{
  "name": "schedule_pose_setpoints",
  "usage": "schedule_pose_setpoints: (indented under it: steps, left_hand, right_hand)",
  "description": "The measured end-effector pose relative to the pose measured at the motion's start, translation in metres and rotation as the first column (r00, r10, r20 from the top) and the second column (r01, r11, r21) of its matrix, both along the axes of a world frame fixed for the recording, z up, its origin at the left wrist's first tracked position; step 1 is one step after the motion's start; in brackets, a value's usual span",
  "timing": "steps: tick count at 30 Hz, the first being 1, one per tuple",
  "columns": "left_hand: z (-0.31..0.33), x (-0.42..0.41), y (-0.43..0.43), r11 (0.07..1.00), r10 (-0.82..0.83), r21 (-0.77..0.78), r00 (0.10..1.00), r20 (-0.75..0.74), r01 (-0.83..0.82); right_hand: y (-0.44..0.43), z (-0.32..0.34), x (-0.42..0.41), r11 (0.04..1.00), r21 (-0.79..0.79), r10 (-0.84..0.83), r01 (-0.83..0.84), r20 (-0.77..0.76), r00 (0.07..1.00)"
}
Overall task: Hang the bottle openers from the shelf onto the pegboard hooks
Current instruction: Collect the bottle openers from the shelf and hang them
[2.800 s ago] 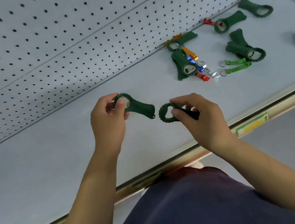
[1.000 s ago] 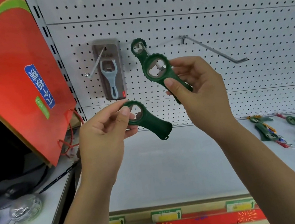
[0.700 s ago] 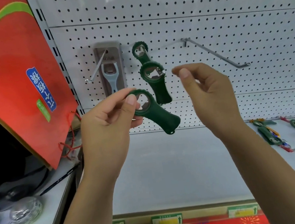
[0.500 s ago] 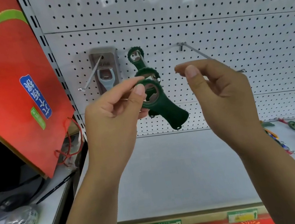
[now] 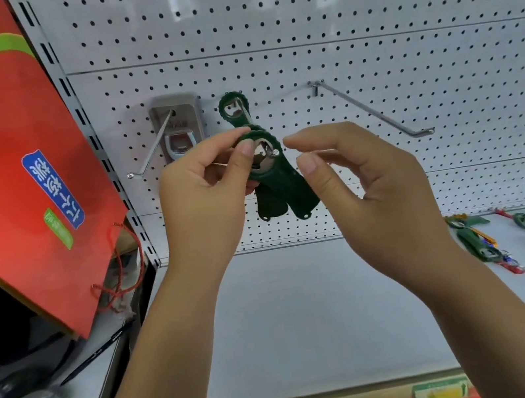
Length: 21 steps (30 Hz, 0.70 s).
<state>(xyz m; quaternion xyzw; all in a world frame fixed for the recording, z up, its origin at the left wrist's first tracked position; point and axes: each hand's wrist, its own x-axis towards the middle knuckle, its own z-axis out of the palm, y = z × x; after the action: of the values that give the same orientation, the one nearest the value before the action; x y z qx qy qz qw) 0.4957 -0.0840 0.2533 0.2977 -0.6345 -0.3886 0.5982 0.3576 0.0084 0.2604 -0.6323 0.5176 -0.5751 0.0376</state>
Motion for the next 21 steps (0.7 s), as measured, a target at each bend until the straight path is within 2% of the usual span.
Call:
schedule_pose_setpoints:
  steps: [7, 12, 21]
  left_hand:
    - [0.001, -0.011, -0.055, 0.997, 0.053, -0.052, 0.994, 0.092, -0.048]
    - [0.003, -0.021, -0.097, 0.987, 0.159, -0.061, 0.973, 0.168, -0.151]
    - [0.004, -0.032, -0.138, 0.97, 0.218, -0.161, 0.946, 0.24, -0.183]
  right_hand:
    - [-0.009, -0.002, 0.007, 0.998, 0.056, 0.016, -0.013, -0.051, 0.999]
    - [-0.008, -0.001, 0.01, 0.997, 0.07, -0.011, 0.015, -0.059, 0.998]
    - [0.002, 0.001, 0.014, 0.984, 0.162, -0.059, 0.072, -0.085, 0.995]
